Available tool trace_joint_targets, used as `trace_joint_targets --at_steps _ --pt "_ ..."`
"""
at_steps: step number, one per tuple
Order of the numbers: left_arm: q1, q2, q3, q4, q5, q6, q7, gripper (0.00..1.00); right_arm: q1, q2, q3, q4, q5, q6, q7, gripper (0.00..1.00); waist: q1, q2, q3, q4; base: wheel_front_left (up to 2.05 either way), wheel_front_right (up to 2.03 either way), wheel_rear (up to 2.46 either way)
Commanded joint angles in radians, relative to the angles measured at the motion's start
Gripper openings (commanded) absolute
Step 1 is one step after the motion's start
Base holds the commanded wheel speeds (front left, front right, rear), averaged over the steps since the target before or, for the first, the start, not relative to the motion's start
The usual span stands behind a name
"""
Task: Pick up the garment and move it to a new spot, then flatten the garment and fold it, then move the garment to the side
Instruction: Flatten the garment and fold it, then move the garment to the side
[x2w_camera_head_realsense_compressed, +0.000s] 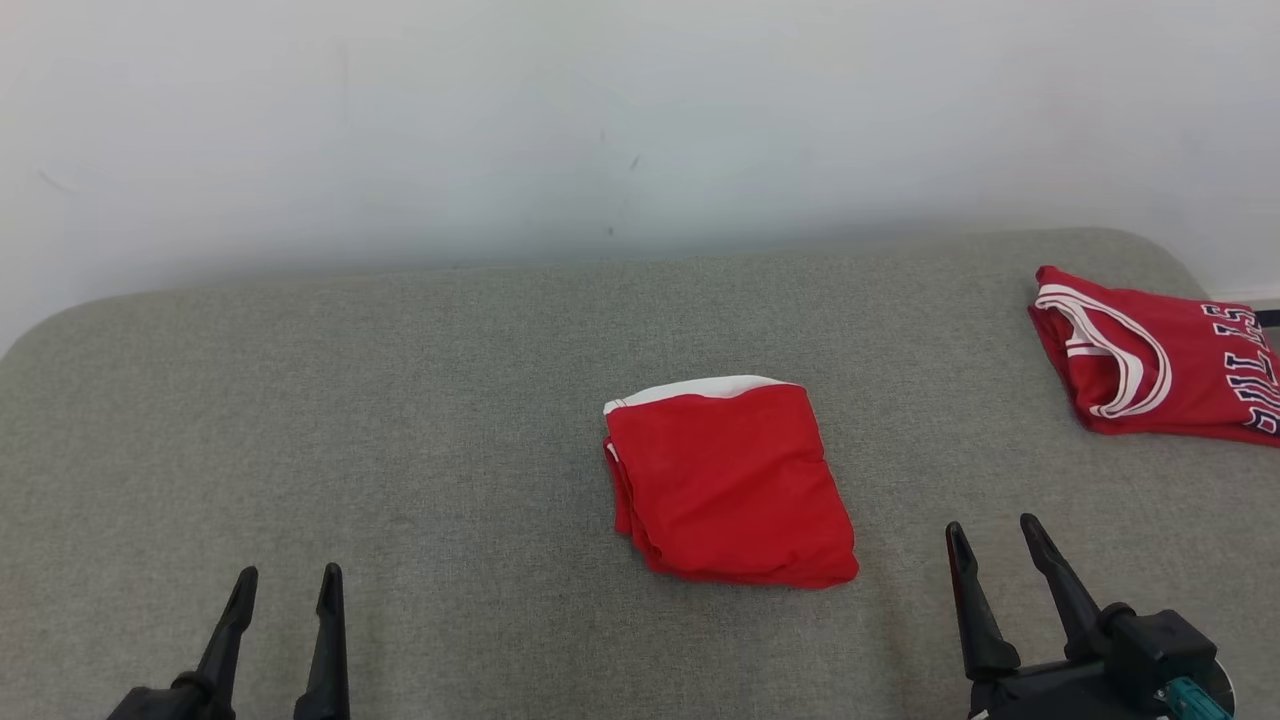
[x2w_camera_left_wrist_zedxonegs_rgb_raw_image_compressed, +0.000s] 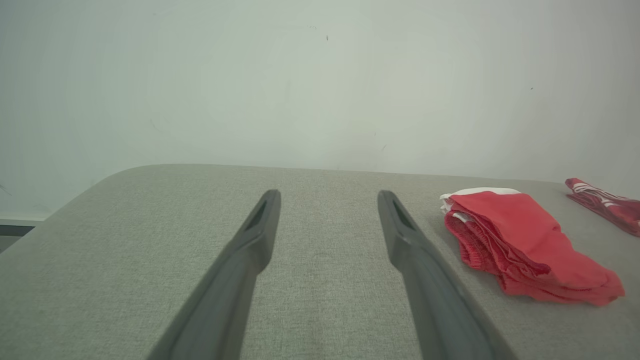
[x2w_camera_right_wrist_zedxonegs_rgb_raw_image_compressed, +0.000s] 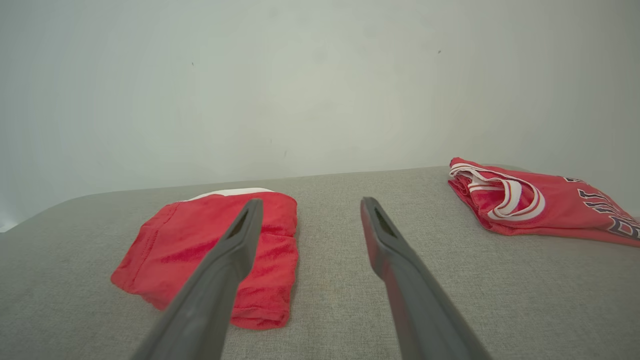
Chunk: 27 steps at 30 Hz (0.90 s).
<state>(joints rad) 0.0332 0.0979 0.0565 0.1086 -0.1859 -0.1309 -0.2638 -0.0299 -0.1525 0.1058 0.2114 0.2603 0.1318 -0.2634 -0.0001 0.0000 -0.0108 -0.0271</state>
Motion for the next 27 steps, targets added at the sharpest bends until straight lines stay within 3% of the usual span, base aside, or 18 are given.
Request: trace_joint_targets --at_steps 1,20,27 --pt "0.013 -0.002 0.003 -0.006 0.003 0.001 0.0 1.0 0.009 -0.002 -0.001 0.002 -0.008 -0.003 -0.001 1.0 0.0001 0.0 0.0 0.003 0.0 0.0 0.0" --pt "0.0 -0.014 -0.009 -0.008 0.014 0.001 0.0 1.0 0.007 0.007 -0.001 0.02 -0.025 -0.003 -0.001 1.0 0.0001 0.0 0.021 0.018 0.0 0.0 0.0" --pt "-0.038 -0.016 -0.031 0.0 0.001 0.001 0.0 1.0 -0.087 -0.027 0.012 0.054 -0.034 -0.003 0.016 1.0 0.0001 0.0 0.057 0.052 0.0 0.0 0.0"
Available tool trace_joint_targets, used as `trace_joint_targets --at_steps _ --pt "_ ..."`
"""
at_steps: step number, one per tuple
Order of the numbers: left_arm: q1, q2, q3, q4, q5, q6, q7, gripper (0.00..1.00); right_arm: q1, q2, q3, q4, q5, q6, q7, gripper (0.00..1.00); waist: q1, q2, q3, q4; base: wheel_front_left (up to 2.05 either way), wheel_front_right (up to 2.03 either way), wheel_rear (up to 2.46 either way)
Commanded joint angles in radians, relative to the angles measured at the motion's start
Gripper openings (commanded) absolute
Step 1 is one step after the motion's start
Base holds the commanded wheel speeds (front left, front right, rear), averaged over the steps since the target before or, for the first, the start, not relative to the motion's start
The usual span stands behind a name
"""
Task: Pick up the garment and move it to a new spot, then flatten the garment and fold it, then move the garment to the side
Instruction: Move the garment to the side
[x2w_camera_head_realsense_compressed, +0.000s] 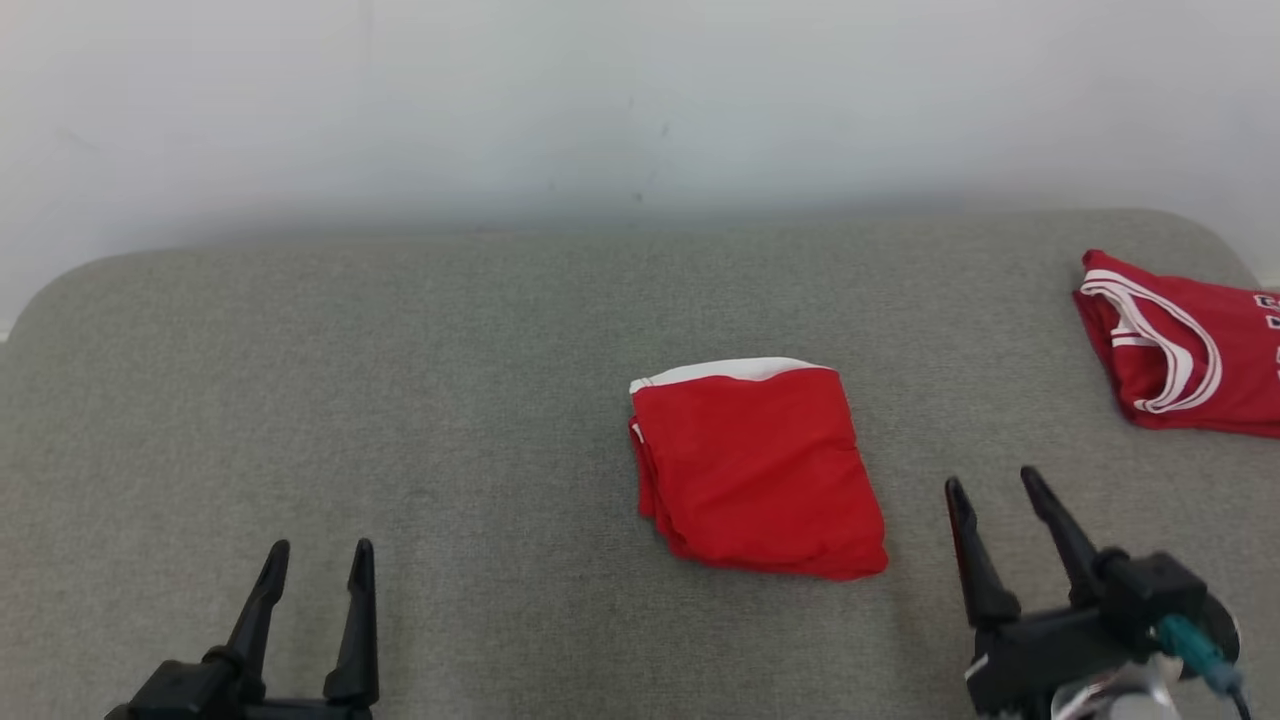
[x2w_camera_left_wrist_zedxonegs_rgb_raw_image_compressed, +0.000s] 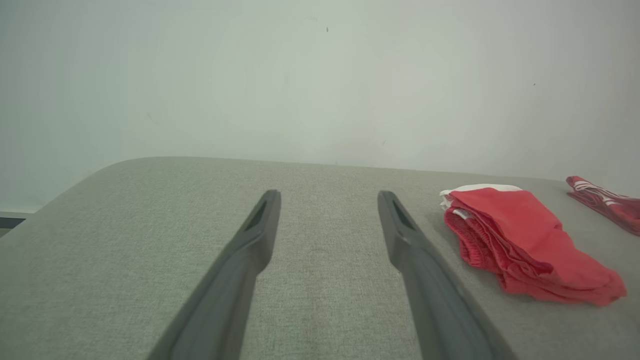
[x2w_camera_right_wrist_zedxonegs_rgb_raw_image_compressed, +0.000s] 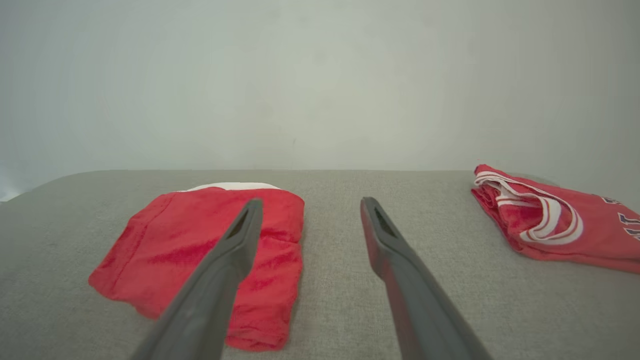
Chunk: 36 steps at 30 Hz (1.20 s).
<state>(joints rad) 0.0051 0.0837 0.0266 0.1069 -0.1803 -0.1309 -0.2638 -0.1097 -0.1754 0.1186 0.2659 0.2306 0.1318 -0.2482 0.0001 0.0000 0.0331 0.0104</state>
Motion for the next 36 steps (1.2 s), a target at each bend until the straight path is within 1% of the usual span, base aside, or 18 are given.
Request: trace_joint_targets --at_steps 1,8,10,11,18,25,30,31,32,33,36 --pt "-0.018 -0.003 -0.013 0.006 -0.007 0.001 0.0 1.0 -0.047 -0.013 -0.004 0.026 -0.013 -0.003 0.023 1.0 -0.0001 0.0 0.022 0.032 0.0 0.0 0.0" --pt "-0.046 -0.009 -0.039 0.018 -0.021 0.001 0.0 1.0 -0.216 -0.038 0.018 0.145 -0.025 -0.003 0.109 1.0 -0.0001 0.0 0.057 0.09 0.0 0.0 0.0" --pt "-0.054 -0.01 -0.047 0.018 -0.025 0.001 0.0 1.0 -0.266 -0.041 0.026 0.188 -0.014 -0.003 0.122 1.0 -0.0001 0.0 0.073 0.107 0.0 0.0 0.0" --pt "-0.054 -0.01 -0.047 0.018 -0.025 0.001 0.0 1.0 -0.266 -0.041 0.026 0.188 -0.014 -0.003 0.122 1.0 -0.0001 0.0 0.073 0.107 0.0 0.0 0.0" --pt "-0.093 -0.014 -0.06 0.024 -0.033 0.001 0.0 1.0 -0.381 -0.048 0.038 0.388 0.006 -0.003 0.136 1.0 -0.0001 0.0 0.129 0.159 0.0 0.0 0.0" --pt "-0.113 -0.009 -0.057 0.027 -0.039 0.001 0.0 1.0 -0.417 -0.023 0.068 0.577 0.036 -0.003 0.133 1.0 -0.0001 0.0 0.159 0.169 0.0 0.0 0.0" --pt "-0.127 -0.005 -0.061 0.033 -0.034 0.001 0.0 1.0 -0.419 0.005 0.112 0.675 0.062 -0.003 0.122 1.0 -0.0001 0.0 0.158 0.161 0.0 0.0 0.0" --pt "-0.128 -0.005 -0.06 0.033 -0.034 0.001 0.0 1.0 -0.421 0.014 0.125 0.688 0.073 -0.002 0.124 0.97 -0.0001 0.0 0.158 0.159 0.0 0.0 0.0" --pt "-0.127 -0.005 -0.061 0.032 -0.034 0.001 0.0 1.0 -0.425 0.022 0.137 0.696 0.087 0.0 0.125 0.4 -0.0001 0.0 0.157 0.155 0.0 0.0 0.0" --pt "-0.127 -0.005 -0.06 0.032 -0.034 0.001 0.0 1.0 -0.43 0.028 0.148 0.7 0.102 0.0 0.122 0.0 -0.0001 0.0 0.157 0.152 0.0 0.0 0.0" --pt "-0.127 -0.006 -0.059 0.024 -0.034 0.001 0.0 1.0 -0.483 -0.006 0.198 0.701 0.123 -0.001 0.106 0.0 -0.0001 0.0 0.167 0.133 0.0 0.0 0.0"
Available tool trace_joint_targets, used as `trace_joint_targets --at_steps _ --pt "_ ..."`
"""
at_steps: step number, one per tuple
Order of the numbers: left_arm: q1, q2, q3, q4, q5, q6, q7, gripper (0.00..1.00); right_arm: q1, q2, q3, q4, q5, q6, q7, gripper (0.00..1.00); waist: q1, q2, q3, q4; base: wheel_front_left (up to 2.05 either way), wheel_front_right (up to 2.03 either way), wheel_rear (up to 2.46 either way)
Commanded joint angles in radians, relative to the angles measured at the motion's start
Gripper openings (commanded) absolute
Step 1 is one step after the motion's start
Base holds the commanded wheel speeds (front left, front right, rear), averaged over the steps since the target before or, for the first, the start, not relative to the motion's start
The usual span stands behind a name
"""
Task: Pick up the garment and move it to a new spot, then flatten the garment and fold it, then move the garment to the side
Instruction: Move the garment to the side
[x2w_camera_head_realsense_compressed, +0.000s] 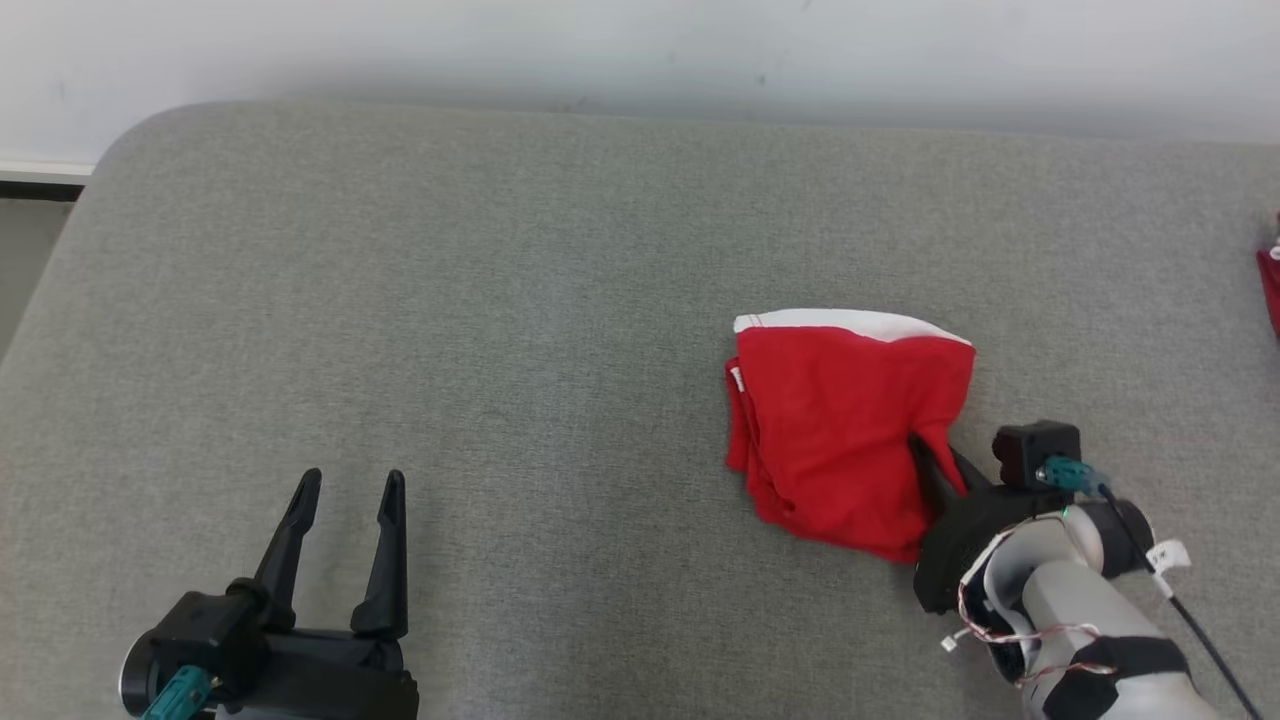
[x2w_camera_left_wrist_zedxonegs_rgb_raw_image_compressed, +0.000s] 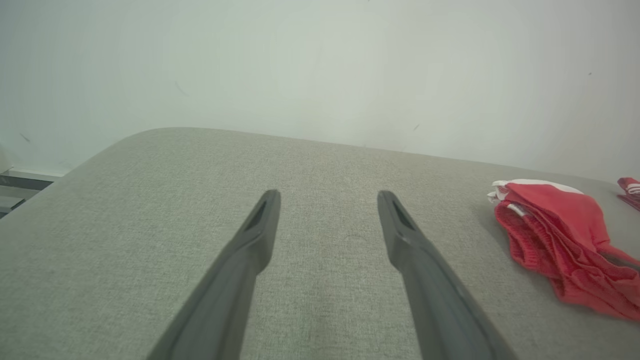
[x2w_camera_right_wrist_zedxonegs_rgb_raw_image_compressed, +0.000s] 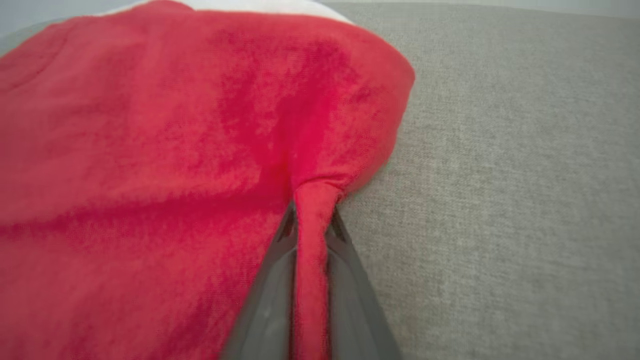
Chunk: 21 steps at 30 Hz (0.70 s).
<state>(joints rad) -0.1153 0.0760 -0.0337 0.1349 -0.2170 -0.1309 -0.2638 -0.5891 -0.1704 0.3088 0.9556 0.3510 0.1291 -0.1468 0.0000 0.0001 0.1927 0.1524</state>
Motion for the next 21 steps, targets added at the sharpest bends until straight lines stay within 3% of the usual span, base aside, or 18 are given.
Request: trace_joint_targets --at_steps 1,12,21 --pt "-0.012 0.002 -0.002 -0.006 0.001 0.001 0.0 1.0 -0.022 -0.023 0.024 0.01 0.004 0.001 0.004 0.0 0.0 -0.0001 0.015 -0.014 0.0 0.0 0.0" --pt "-0.086 0.034 -0.005 -0.053 -0.007 0.001 0.0 1.0 -0.226 -0.223 0.246 -0.122 0.056 0.0 0.068 0.0 0.0 -0.0001 0.166 -0.16 0.0 0.0 0.0" --pt "-0.129 0.1 -0.009 -0.107 -0.001 0.001 0.0 1.0 -0.333 -0.383 0.27 -0.252 0.124 0.0 0.107 0.0 0.0 -0.0001 0.296 -0.282 0.0 0.0 0.0"
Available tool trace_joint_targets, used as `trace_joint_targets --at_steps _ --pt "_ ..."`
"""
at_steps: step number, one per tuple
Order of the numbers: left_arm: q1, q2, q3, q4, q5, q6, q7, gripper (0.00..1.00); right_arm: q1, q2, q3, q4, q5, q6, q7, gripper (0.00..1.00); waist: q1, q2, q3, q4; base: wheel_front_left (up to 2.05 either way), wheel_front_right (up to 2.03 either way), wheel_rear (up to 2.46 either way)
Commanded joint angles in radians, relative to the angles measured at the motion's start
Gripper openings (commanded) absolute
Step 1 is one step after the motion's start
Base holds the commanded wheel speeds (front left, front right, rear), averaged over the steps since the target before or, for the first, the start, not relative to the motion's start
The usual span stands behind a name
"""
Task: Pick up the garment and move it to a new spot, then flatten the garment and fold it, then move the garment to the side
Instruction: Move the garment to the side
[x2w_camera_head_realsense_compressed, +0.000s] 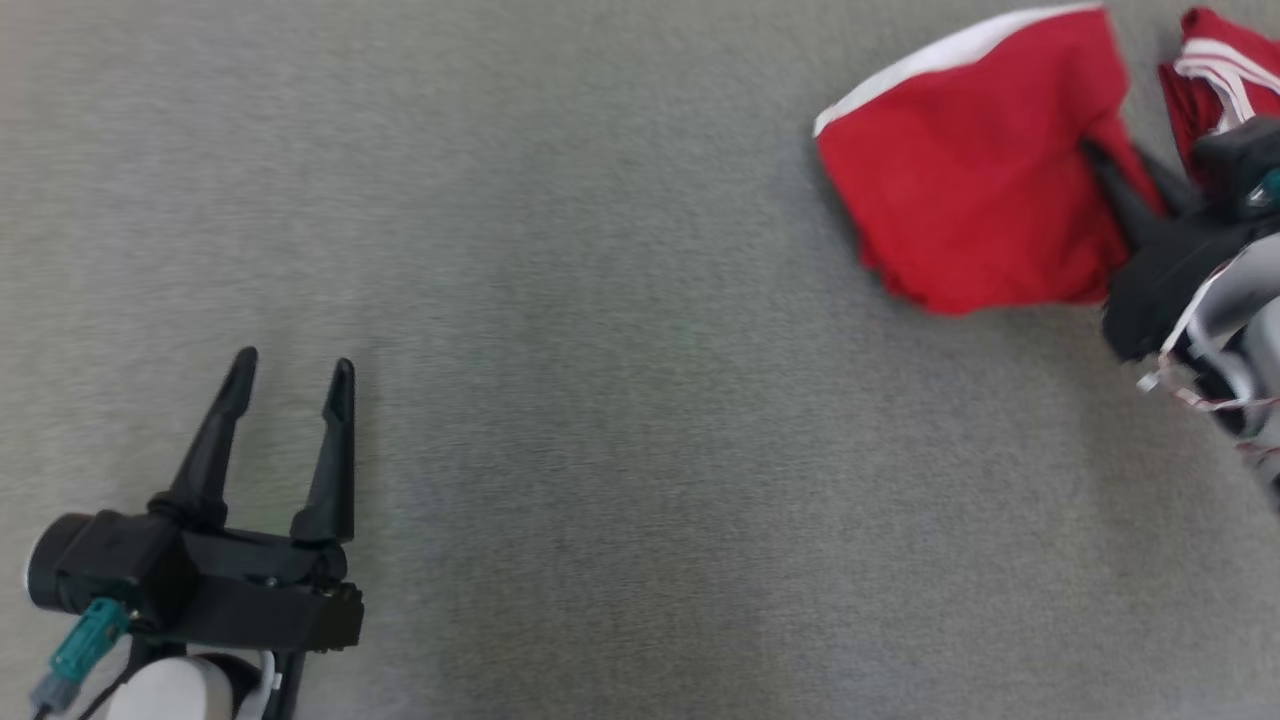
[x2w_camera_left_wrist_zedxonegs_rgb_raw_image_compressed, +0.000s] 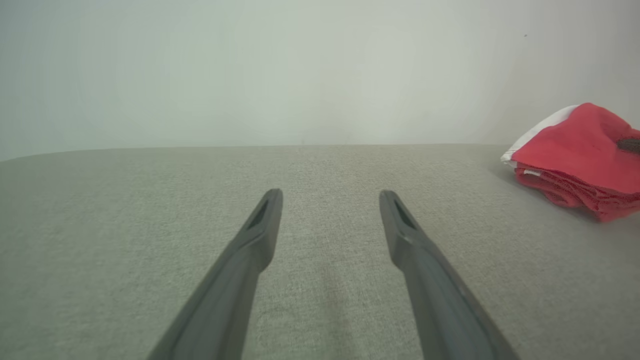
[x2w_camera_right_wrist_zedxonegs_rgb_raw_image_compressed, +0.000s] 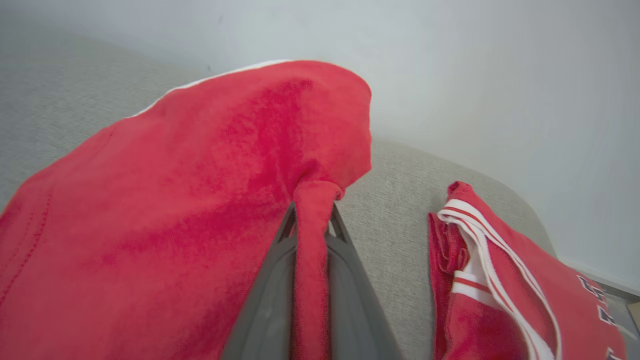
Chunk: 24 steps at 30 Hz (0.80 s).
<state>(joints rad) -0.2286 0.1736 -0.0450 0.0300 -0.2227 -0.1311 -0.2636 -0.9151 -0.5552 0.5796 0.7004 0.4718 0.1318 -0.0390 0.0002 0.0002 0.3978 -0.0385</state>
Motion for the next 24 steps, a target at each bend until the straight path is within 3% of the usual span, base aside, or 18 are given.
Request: trace_joint_targets --at_steps 1,11,24 --pt "-0.017 0.012 0.003 -0.011 0.007 0.001 0.0 1.0 -0.018 -0.014 -0.003 -0.012 0.007 -0.003 0.004 0.0 -0.0002 -0.0002 0.105 -0.106 0.0 0.0 0.0" --pt "0.021 0.085 0.012 -0.096 0.013 0.001 -0.001 1.0 -0.1 -0.147 -0.091 -0.089 0.036 -0.003 0.057 0.0 -0.0002 -0.0002 0.199 -0.215 0.0 0.0 0.0" --pt "0.063 0.113 0.014 -0.183 0.009 0.001 0.001 1.0 -0.233 -0.269 -0.173 0.025 -0.049 -0.003 0.091 0.0 -0.0002 -0.0002 0.282 -0.226 0.0 0.0 0.0"
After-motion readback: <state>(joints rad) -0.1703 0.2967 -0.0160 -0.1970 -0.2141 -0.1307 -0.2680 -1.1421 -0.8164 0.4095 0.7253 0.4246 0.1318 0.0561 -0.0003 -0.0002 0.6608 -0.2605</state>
